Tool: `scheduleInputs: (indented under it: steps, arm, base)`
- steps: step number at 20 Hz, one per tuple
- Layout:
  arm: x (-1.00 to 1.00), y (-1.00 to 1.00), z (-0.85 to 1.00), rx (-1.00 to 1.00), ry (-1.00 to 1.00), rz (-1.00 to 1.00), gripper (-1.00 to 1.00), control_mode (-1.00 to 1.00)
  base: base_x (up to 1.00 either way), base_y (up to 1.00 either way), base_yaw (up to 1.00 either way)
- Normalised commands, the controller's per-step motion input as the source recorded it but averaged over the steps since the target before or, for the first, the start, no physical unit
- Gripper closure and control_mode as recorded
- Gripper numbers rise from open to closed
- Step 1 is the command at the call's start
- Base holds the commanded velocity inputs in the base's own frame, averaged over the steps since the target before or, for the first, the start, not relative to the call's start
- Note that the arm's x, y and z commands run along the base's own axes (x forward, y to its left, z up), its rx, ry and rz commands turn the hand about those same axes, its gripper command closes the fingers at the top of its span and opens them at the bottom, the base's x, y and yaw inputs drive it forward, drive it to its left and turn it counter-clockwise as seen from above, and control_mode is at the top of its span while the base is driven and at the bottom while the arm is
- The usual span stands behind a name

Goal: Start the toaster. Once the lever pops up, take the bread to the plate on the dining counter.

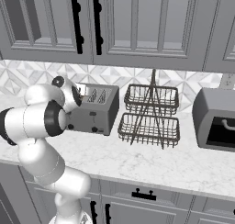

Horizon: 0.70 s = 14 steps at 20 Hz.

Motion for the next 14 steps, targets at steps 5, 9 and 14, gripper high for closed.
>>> scheduleInputs:
  steps: [5,9,14]
  arm:
    - [0.0,0.0,-0.02,0.0,0.0,0.0,1.0,-1.0]
    - [0.0,0.0,0.06,0.04,-0.06,0.0,1.0,-1.0]
    - [0.0,0.0,0.24,0.04,-0.25,0.0,1.0,-1.0]
  base:
    - [0.0,0.0,0.0]
    - [0.0,0.0,0.0]
    - [0.0,0.0,0.0]
